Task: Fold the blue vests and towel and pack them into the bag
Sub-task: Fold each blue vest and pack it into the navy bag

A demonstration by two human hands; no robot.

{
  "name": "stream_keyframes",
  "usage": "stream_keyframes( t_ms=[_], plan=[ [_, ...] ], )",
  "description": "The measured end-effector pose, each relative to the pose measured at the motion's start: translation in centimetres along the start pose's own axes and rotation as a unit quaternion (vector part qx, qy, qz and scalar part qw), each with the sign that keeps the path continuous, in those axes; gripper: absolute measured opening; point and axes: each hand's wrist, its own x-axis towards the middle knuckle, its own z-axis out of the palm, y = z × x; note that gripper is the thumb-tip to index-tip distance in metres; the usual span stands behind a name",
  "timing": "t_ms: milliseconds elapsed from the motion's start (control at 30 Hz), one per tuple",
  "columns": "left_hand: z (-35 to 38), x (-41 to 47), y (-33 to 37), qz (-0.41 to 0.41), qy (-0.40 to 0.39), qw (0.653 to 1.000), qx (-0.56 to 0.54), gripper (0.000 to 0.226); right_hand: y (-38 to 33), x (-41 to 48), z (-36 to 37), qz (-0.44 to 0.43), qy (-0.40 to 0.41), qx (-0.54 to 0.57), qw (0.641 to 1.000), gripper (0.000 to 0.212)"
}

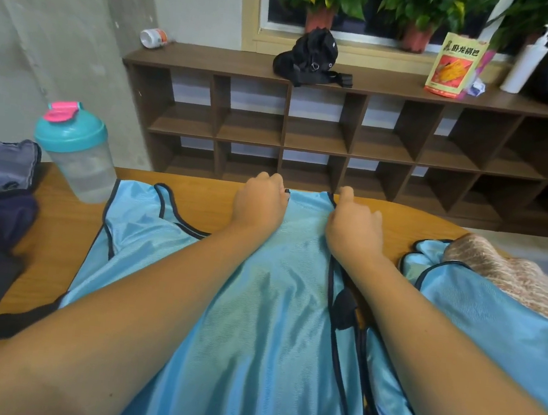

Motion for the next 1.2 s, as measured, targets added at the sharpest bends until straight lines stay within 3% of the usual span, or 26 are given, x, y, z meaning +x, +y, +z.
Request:
stream_keyframes(
  t_ms=[133, 267, 467, 633, 767, 1000, 1200],
  plan=[
    [0.1, -0.3, 0.2, 0.038, 0.034, 0.998, 0.043, 0.015, -0.2, -0.3, -0.4, -0.024, 0.016, 0.008, 1.000, 0.036],
    [0.2, -0.2, 0.2, 0.070, 0.042, 0.994, 0.067, 0.014, 0.0, -0.6, -0.8, -0.040, -0.062, 0.009, 0.997, 0.041],
    [-1.6, -0.5, 0.3, 0.104, 0.028, 0.992, 0.071, 0.019, 0.3, -0.6, -0.4, -0.067, 0.006, -0.069, 0.995, 0.045],
    [-7.8, -1.0, -3.4, 0.046, -0.050, 0.997, -0.020, 0.012, -0.6, -0.4, -0.8, -0.103, 0.048, -0.043, 0.993, 0.043],
    [-12.5, -1.6, -10.1, -0.008, -0.067, 0.998, 0.001, 0.007, -2.1, -0.1, -1.8, -0.120, -0.040, 0.013, 0.992, 0.034],
    [-17.0, -4.5, -18.8, -0.102, -0.029, 0.994, 0.026, 0.008, -7.6, -0.8, -3.3, -0.167, -0.163, 0.087, 0.968, 0.013],
    [-17.6, -7.5, -21.2, -0.208, -0.005, 0.978, -0.007, 0.018, -15.6, -1.3, -2.0, -0.213, -0.167, 0.142, 0.952, 0.015]
  ],
)
